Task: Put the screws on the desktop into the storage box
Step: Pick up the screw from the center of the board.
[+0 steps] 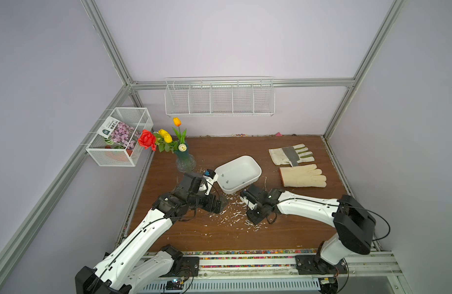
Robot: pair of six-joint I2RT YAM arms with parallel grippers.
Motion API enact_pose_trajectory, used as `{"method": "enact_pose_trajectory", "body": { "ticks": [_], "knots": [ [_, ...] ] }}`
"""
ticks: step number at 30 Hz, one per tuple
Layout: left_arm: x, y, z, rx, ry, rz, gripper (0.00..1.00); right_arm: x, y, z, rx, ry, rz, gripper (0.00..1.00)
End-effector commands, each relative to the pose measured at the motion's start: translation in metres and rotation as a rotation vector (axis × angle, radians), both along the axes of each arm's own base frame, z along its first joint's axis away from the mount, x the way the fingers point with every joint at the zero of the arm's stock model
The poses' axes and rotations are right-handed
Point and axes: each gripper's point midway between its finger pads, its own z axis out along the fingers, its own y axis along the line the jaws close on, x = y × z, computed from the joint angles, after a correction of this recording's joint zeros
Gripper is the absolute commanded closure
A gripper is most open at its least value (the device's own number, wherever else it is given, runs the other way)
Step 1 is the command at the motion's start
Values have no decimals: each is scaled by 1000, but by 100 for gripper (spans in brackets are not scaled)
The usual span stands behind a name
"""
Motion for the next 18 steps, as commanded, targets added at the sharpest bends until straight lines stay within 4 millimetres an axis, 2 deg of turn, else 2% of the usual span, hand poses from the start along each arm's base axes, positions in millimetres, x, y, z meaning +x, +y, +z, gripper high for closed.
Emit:
{"method": "enact_pose_trajectory", "body": {
  "ticks": [1,11,18],
  "knots": [
    [0,-9,2,-42,-20,-46,0,-1,10,-5,-1,5,-3,59],
    [-3,-14,-2,-54,-5,-74,2,4,16,-12,-26,5,2,65],
    [-3,-15,-4,-53,4,-78,3,6,13,-17,-56,2,5,70]
  ]
}}
